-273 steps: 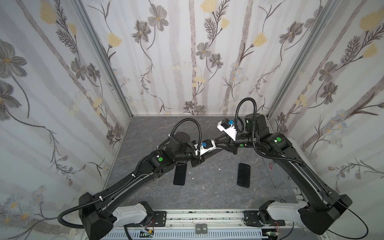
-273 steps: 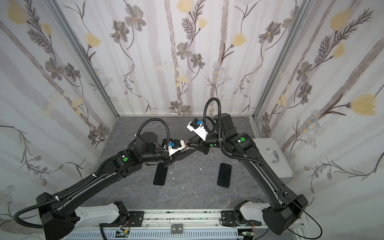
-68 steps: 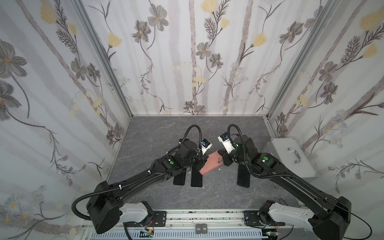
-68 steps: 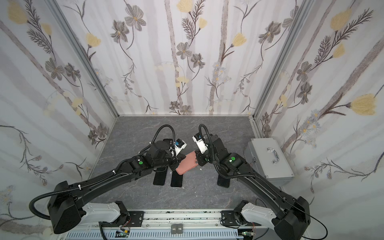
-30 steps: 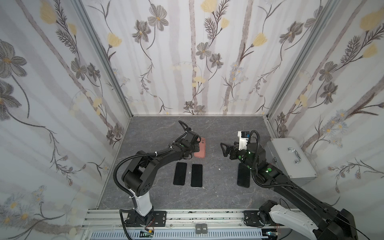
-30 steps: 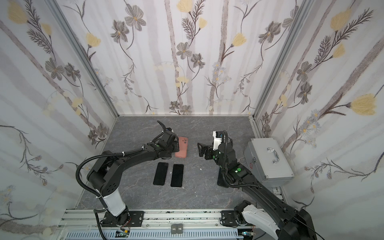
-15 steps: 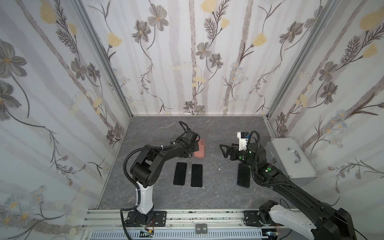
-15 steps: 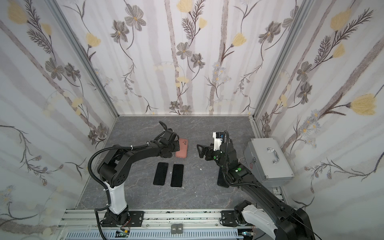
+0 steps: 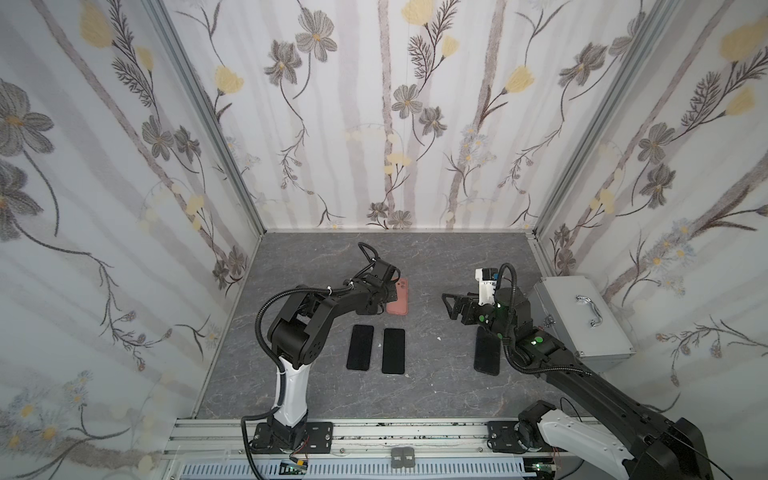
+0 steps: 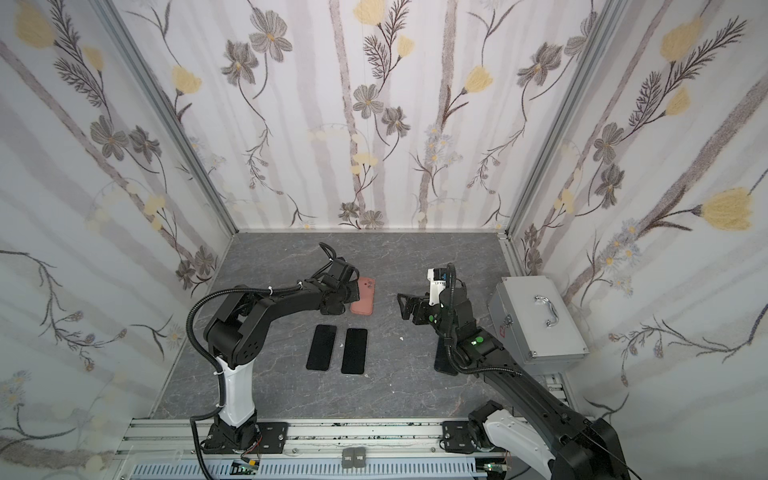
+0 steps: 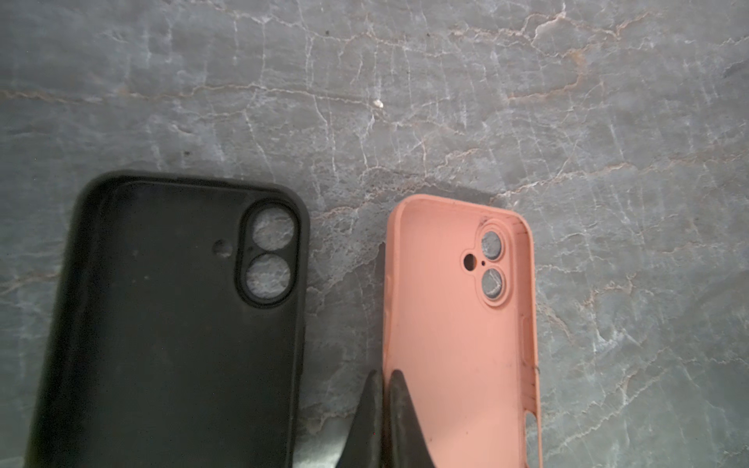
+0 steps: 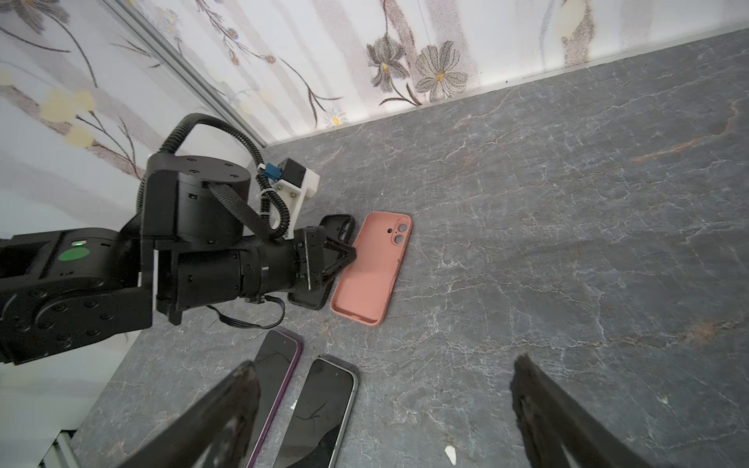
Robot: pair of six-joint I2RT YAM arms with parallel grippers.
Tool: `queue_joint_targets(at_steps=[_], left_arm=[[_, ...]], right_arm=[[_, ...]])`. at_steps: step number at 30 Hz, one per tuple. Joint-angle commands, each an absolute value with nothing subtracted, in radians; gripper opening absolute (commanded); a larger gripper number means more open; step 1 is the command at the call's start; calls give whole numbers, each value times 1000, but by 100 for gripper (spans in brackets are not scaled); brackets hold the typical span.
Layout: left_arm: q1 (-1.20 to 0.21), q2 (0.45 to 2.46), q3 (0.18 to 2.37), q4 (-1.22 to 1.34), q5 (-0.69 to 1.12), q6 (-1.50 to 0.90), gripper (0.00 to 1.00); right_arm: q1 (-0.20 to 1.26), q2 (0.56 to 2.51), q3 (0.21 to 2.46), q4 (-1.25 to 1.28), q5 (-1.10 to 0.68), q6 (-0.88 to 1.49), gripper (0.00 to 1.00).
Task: Take the phone out of the phone case
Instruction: Place the phone case at the center of the table, then pick up the phone from the middle-right of the table.
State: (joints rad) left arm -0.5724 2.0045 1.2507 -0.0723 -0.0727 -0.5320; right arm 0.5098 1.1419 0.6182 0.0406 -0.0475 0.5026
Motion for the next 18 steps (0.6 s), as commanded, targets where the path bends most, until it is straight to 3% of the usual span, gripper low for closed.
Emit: queue_joint_targets(at_steps=[1,6,13,18], left_arm=[[-572,2004,1261,-68,-110,-547,18],[-588,1941,1258,-76,-126,-516,34],[-718,1779,1205,-76,-249,-456,48],[-848,1708,1159,-73,-358,-477,74]], right_arm=[[500,1150,601,-9,17,551,96],[490,1122,583,-156,148,646,98],[406,1071,524,-331,188,692,100],[375,1119,515,-385,190,676,100]])
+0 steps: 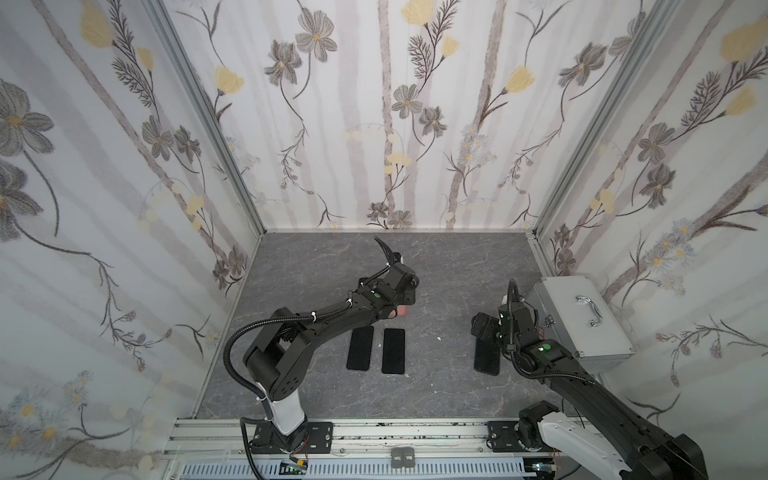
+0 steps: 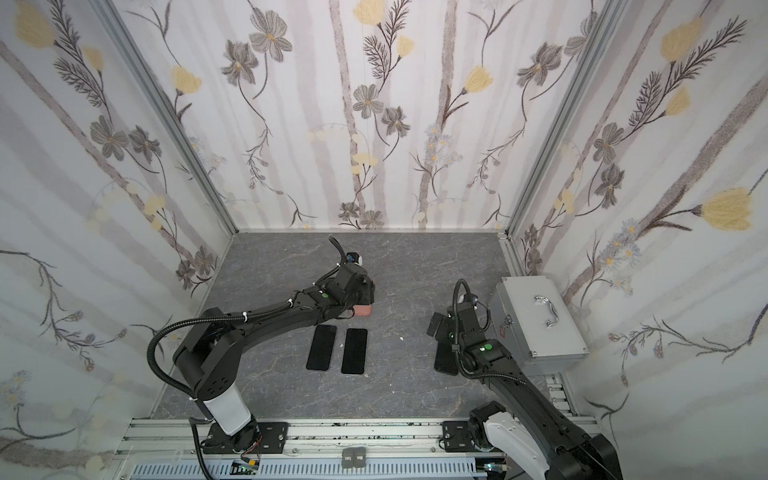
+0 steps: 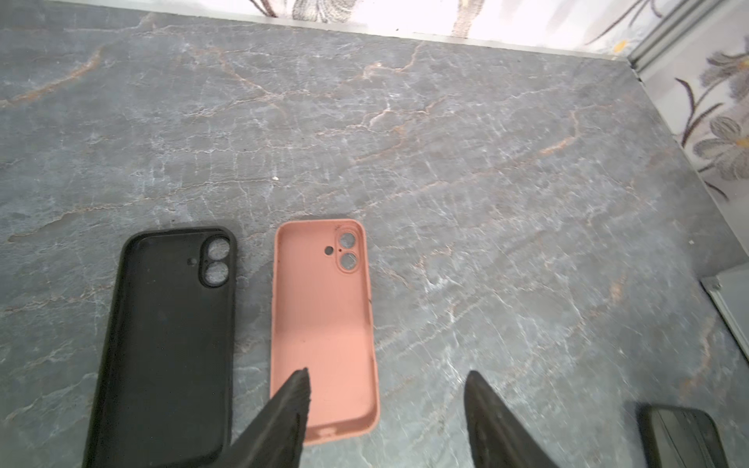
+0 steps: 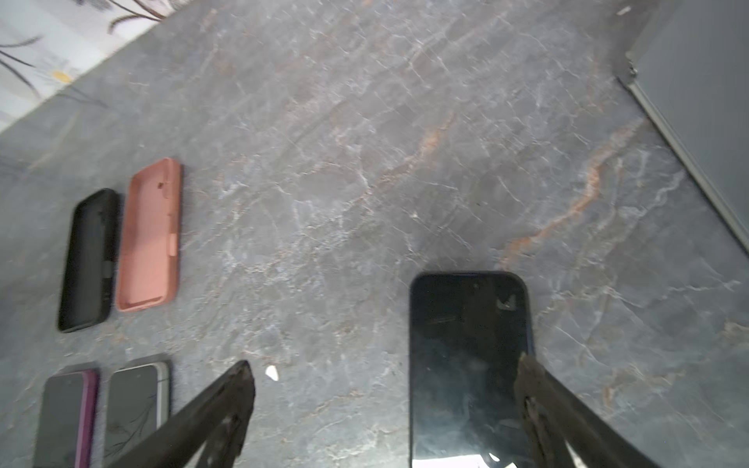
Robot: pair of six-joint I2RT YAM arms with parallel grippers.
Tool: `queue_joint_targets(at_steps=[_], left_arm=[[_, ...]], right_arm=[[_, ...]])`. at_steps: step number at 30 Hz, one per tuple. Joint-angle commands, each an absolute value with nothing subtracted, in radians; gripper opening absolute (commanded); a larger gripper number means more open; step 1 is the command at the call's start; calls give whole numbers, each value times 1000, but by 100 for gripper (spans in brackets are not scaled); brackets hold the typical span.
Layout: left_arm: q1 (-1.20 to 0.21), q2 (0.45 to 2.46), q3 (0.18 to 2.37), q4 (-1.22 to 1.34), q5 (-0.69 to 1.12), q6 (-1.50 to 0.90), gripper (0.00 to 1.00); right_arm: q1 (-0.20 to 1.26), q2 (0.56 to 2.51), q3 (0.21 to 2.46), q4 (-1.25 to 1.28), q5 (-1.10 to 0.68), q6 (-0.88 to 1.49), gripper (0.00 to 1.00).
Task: Take the phone out of the phone case
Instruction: Pick up the phone from the middle-right of the table.
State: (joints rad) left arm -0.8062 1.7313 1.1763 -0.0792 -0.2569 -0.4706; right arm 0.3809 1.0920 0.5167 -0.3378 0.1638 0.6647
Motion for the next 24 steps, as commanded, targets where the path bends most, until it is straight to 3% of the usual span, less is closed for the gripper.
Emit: queue_joint_targets(at_steps=[1,5,11,24], left_arm=[[-871,1700,1155,-71,-375,-483,79],[-947,1690,1149,-67,-399,-516,93],[-985,1715,1168,-68,-375,-542,99],[-986,1662,1129,-34,-404,-522,100]], right_arm=[[374,1138,515,-388,195,671,100],[355,1231,527,-401,209,646,100],[327,1336,561,-391,226,610,100],[308,1488,635,-367,169,535,96]])
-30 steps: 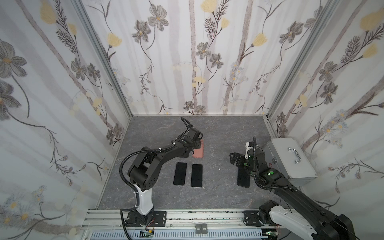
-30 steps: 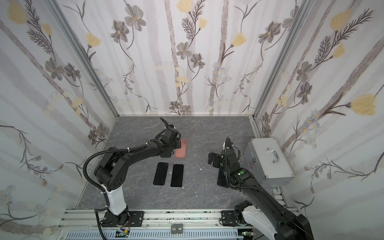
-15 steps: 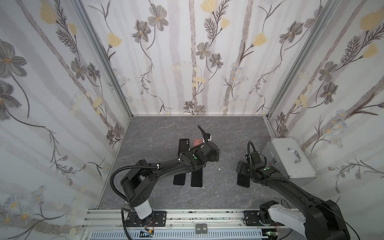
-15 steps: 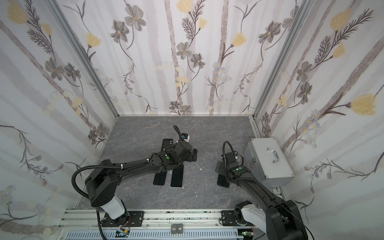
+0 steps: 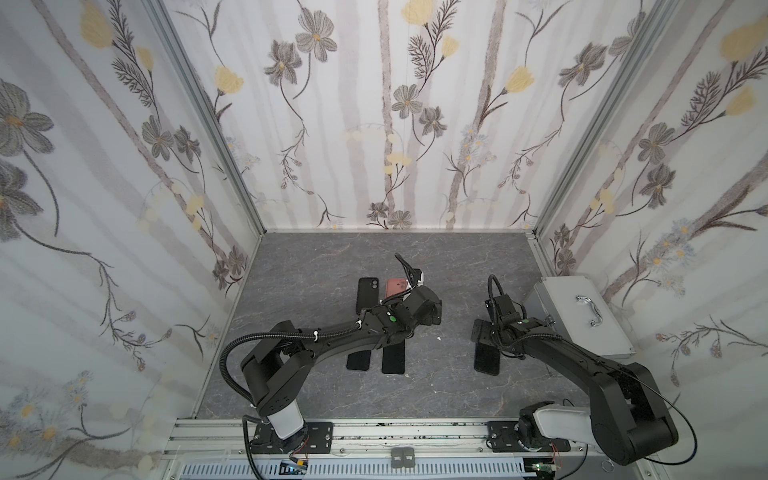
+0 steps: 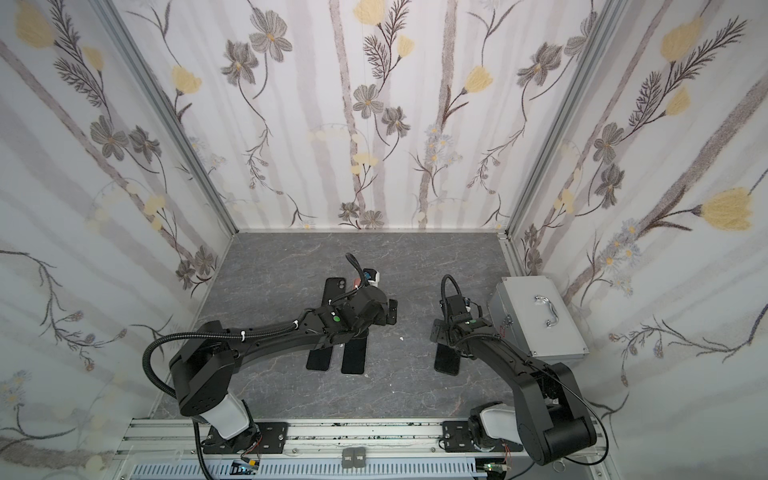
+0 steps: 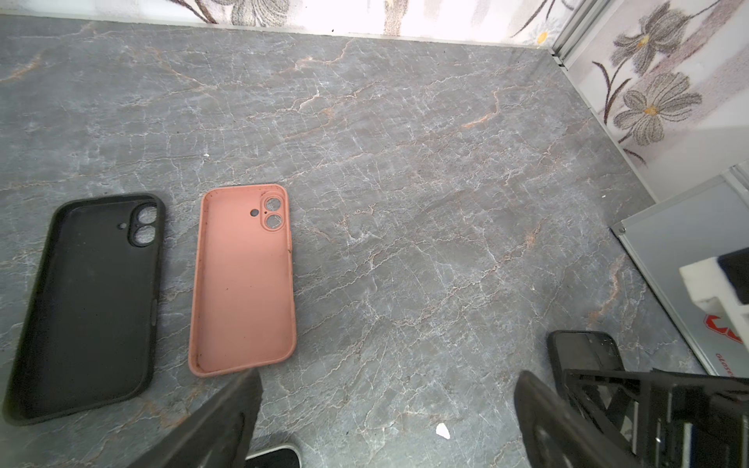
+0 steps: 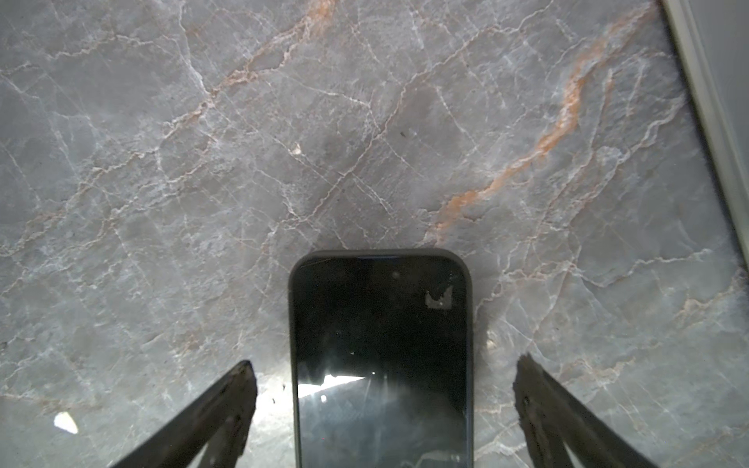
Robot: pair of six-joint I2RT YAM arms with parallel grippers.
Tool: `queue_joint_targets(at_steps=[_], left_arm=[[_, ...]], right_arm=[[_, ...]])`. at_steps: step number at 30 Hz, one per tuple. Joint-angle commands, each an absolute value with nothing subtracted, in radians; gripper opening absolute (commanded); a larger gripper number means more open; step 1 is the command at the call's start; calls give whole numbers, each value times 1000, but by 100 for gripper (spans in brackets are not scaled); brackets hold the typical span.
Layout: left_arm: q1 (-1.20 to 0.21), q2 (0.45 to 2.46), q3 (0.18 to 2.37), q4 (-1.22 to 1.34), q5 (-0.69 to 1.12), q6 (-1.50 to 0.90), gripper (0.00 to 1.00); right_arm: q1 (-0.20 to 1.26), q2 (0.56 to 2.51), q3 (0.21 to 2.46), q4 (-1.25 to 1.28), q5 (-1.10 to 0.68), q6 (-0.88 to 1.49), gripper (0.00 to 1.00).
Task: Take the phone out of the phone case
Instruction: Pick up the phone from the middle-right of the table.
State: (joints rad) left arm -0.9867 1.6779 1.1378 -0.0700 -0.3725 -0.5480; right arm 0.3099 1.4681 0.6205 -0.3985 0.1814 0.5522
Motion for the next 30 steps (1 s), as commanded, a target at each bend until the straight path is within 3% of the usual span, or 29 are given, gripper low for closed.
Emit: queue_joint_targets(at_steps=[1,12,30], left_arm=[[-986,1653,1126,-30,-394,-511,100],[-986,1617,1086,11,-288,-483,100],[-986,1566,1022,69,-264,-514,100]], right_arm=[[307,1498,638,-366,167,531,95],[290,1574,653,-370,117,513,86],[291,1580,654,-403,94,492,75]])
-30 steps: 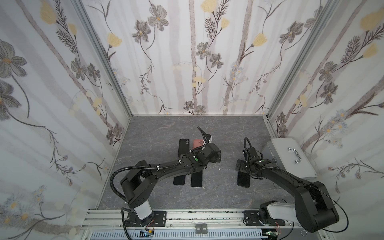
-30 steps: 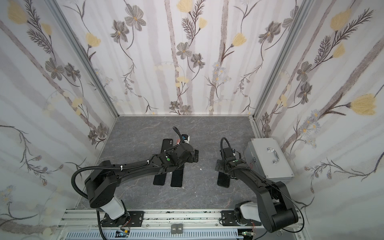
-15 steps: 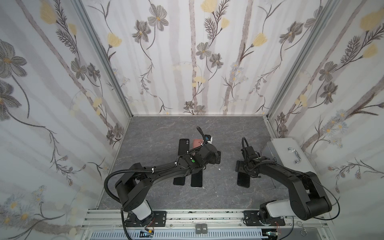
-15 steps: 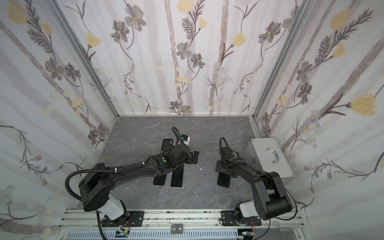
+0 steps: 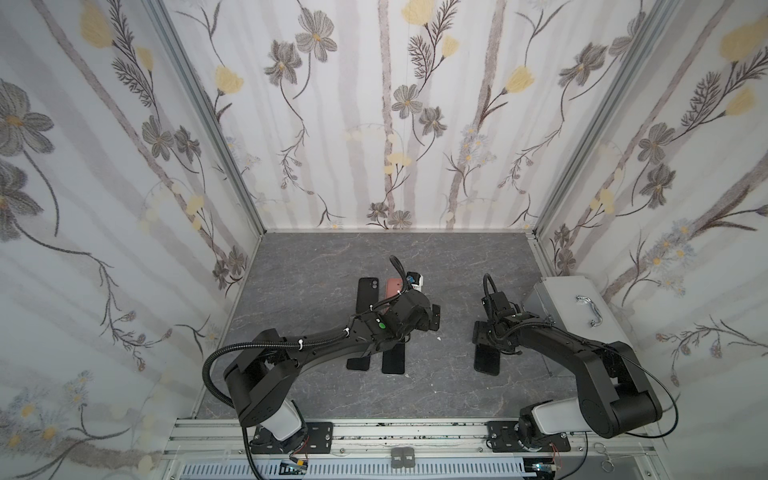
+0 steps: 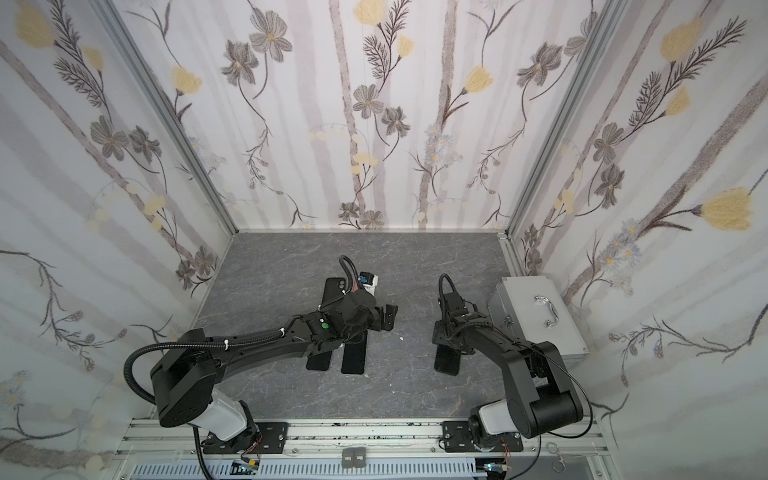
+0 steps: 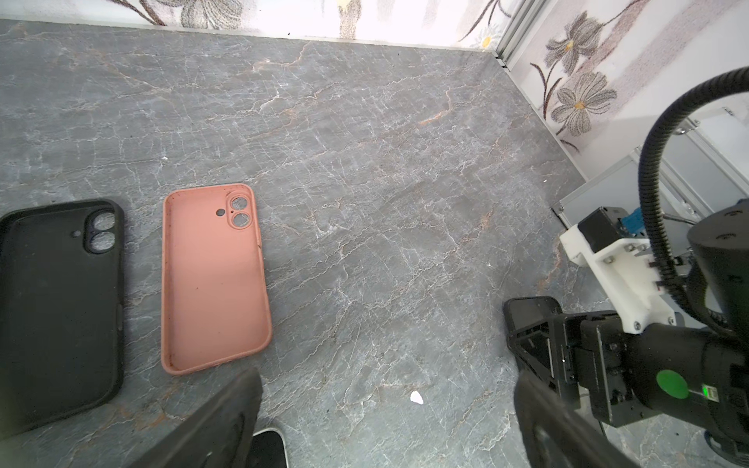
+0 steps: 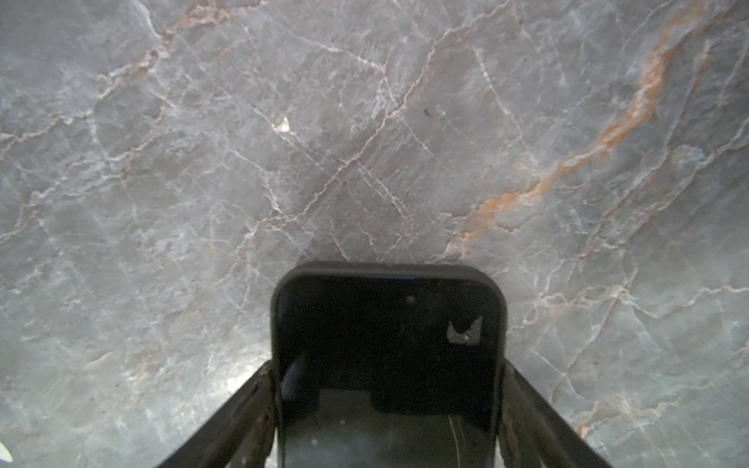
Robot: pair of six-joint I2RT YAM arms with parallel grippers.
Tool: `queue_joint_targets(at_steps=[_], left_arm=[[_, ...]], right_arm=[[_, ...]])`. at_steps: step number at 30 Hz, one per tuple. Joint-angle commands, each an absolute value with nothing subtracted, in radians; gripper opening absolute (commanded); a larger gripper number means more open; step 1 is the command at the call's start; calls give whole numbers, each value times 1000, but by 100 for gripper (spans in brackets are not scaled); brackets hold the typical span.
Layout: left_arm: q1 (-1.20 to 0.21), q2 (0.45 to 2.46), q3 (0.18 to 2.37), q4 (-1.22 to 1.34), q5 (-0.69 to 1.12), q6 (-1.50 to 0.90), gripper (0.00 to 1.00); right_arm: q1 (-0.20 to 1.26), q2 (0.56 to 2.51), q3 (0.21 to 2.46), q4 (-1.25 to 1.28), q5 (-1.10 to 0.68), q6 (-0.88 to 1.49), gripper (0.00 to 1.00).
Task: Take the phone out of the phone case
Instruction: Pick up the phone from the middle-right of the table.
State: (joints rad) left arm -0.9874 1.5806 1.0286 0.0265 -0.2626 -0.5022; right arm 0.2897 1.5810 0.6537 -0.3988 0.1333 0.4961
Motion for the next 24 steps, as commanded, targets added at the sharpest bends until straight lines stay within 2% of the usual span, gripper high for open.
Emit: queue_joint_targets(at_steps=[1,5,12,16,24], left_arm=[[-987,1561,1015,71,-261,-518,100],[-986,1536,985,79,-234,-526,100],[-988,1522,921,133,-120,-595,98],[-991,1549,864,252,-40,-650,94],[-1052,1679,899,351,24,-620,97]], right_arm=[[291,1571,656,-399,94,494,73],[291,1550,660,-391,86,501,67],[291,1467,660,-311,-26,528,66],[288,1430,660,-254,-106,572,65],[282,1392,621,-146,-209,705,63]])
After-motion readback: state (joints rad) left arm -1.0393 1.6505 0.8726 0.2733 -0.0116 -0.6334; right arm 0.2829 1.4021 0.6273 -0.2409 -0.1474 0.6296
